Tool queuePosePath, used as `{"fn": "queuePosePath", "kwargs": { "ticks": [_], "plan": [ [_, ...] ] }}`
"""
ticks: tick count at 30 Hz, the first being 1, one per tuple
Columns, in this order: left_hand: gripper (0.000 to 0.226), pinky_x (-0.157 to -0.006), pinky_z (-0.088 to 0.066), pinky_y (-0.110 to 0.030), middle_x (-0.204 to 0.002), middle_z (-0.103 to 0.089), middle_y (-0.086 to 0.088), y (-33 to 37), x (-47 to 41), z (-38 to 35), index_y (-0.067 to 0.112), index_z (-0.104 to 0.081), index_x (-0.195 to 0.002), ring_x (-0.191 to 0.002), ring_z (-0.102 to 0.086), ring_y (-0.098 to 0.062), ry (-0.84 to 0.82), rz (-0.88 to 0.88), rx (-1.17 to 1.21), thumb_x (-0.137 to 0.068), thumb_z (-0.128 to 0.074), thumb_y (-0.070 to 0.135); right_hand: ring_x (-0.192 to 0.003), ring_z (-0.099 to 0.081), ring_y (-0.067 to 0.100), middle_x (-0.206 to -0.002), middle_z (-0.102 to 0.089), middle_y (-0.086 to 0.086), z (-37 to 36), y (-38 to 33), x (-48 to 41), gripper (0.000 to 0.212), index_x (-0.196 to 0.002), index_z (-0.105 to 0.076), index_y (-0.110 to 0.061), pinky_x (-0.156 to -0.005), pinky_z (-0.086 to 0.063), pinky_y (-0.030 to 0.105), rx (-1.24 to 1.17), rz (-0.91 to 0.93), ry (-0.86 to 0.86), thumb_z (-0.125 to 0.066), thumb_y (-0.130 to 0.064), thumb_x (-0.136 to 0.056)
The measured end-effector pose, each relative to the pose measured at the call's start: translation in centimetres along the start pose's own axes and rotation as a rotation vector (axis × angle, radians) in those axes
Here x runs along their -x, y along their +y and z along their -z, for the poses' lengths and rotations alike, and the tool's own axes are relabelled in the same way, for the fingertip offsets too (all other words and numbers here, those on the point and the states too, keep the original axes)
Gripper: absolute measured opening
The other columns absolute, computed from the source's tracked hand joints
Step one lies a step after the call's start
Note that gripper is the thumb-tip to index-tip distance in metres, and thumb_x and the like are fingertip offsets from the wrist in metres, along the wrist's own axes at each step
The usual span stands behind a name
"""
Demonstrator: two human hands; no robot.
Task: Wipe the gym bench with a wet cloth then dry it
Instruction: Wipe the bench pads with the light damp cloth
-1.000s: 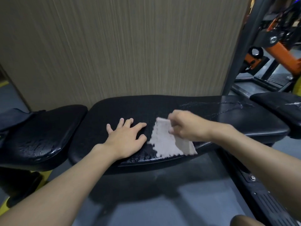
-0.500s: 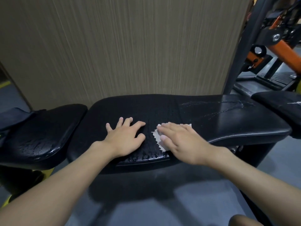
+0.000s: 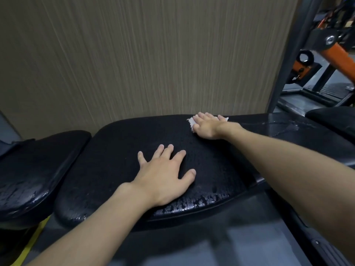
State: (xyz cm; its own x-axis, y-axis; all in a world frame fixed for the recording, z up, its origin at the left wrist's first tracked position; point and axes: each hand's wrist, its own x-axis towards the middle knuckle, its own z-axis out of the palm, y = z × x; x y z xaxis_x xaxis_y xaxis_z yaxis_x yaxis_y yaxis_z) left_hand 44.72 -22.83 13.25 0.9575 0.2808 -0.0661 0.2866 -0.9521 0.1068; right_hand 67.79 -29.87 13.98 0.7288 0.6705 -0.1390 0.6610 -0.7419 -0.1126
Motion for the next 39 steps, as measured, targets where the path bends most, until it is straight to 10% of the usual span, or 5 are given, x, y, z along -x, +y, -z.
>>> {"fn": "queuePosePath", "kwargs": {
  "ticks": [20,39],
  "plan": [
    [0.059,-0.116,-0.004,-0.064,-0.163,-0.014,-0.002,0.8,-0.5,1.0,0.025,-0.026,-0.152,-0.151,-0.003,-0.016,0.014,-0.048,0.064,-0.099,-0.031,0.049,-0.153,0.002,0.015,-0.167,-0.001,-0.007,-4.1,-0.8,21.2,0.078,-0.159,-0.008,-0.027,-0.122,0.000,0.041,0.124,0.279,0.101,0.008,-0.053,-0.087],
    [0.086,-0.112,-0.004,-0.071,-0.166,0.003,0.001,2.8,-2.6,0.6,0.035,-0.004,-0.155,-0.151,0.009,-0.021,-0.106,0.006,-0.054,-0.084,-0.020,0.080,-0.153,0.002,0.016,-0.167,-0.001,-0.002,-0.4,3.4,0.0,0.062,-0.158,-0.008,-0.026,-0.122,0.003,0.050,-0.014,-0.043,0.033,-0.015,-0.045,-0.100]
  ]
}}
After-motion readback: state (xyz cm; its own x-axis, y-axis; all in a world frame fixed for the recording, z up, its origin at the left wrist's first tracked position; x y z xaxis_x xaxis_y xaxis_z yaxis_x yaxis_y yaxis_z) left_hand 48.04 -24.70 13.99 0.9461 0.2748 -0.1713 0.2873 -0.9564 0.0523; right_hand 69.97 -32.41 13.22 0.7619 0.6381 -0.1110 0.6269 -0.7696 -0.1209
